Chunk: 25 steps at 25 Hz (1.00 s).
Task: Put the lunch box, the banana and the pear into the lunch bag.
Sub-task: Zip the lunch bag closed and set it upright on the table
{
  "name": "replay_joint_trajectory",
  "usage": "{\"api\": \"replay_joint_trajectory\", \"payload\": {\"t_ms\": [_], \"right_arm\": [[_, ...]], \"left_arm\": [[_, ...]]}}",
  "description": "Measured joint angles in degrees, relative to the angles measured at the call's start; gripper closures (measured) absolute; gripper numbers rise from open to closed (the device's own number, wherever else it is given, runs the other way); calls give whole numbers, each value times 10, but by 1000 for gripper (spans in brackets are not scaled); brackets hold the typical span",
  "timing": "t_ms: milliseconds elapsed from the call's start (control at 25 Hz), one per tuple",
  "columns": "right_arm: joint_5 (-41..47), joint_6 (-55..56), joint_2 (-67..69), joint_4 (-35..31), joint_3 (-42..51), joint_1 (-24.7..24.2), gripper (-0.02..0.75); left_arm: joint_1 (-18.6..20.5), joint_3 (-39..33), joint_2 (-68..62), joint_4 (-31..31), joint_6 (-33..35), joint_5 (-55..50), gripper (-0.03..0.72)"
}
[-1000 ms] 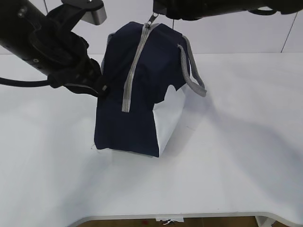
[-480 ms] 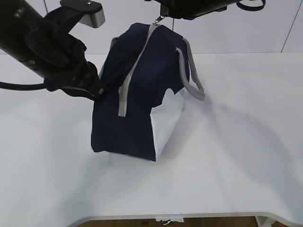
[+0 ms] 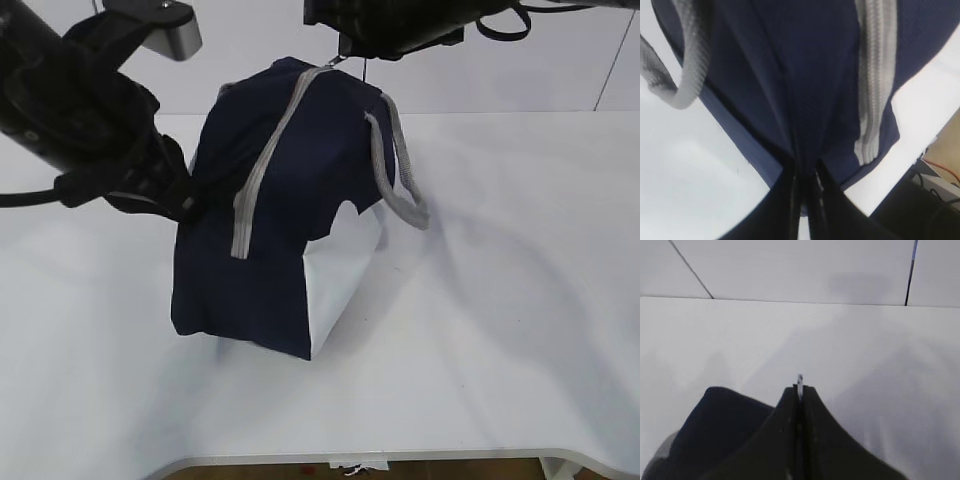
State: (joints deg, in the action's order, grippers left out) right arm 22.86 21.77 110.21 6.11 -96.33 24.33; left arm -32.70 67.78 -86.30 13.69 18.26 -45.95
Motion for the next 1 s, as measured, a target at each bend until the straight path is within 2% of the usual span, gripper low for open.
{"api": "replay_joint_trajectory", "payload": {"t_ms": [480,640,760,800,1000], "right_arm": [[54,0,45,-41,-58,-23,737],[82,-20,45,-84,-61,-20,737],[111,-70,45,-147,-68,-14,737],[117,-82,45,-163,-69,-11,737],[133,-99,45,-187,-70,-8,737]], "left_arm": [[0,-37,27,-8,0,13,691],[0,-37,27,-8,1,13,690],[0,-37,27,5,1,9,688],[0,-37,27,8,0,7,669],[0,-2,30,17,-44,-40,428]]}}
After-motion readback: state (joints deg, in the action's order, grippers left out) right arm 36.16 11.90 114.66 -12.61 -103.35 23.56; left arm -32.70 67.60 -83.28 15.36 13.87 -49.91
